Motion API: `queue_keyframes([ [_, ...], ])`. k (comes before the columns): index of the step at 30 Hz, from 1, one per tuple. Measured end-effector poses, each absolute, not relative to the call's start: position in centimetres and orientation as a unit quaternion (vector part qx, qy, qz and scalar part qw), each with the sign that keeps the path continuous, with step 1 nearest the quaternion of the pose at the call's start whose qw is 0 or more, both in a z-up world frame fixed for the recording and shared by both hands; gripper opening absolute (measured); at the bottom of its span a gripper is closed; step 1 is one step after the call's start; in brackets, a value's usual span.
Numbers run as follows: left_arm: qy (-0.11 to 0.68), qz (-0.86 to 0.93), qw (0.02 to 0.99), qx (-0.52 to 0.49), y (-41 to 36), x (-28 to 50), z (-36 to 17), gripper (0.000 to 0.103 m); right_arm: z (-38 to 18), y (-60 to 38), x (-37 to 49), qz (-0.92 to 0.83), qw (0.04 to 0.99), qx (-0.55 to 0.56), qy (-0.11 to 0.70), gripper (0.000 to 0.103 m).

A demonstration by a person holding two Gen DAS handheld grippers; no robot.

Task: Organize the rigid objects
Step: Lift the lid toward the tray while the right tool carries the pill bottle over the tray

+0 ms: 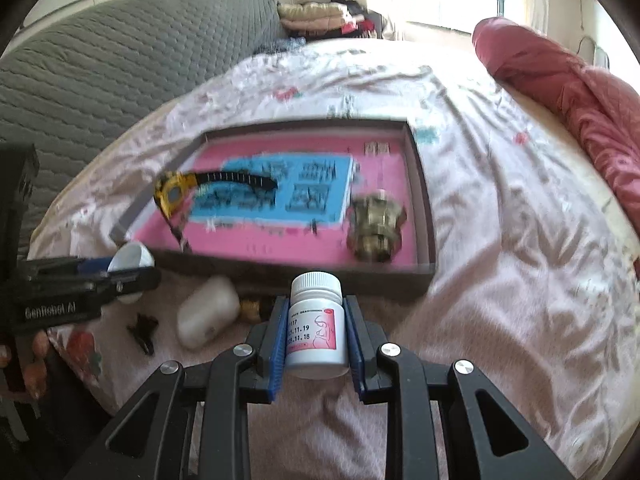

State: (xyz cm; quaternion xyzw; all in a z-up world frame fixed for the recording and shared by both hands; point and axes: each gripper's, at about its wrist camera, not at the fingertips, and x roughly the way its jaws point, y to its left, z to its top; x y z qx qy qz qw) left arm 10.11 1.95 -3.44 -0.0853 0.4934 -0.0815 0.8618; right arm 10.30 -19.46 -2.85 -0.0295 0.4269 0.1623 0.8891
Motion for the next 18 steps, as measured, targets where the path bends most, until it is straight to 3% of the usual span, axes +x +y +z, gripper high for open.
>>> queue_keyframes([
  [18,0.453,-0.074,0.884,-0.088,2.5,10.8,-0.2,0.053,-0.8,-17.1,13.2,0.168,0.901,-0.001,0.4,0.027],
])
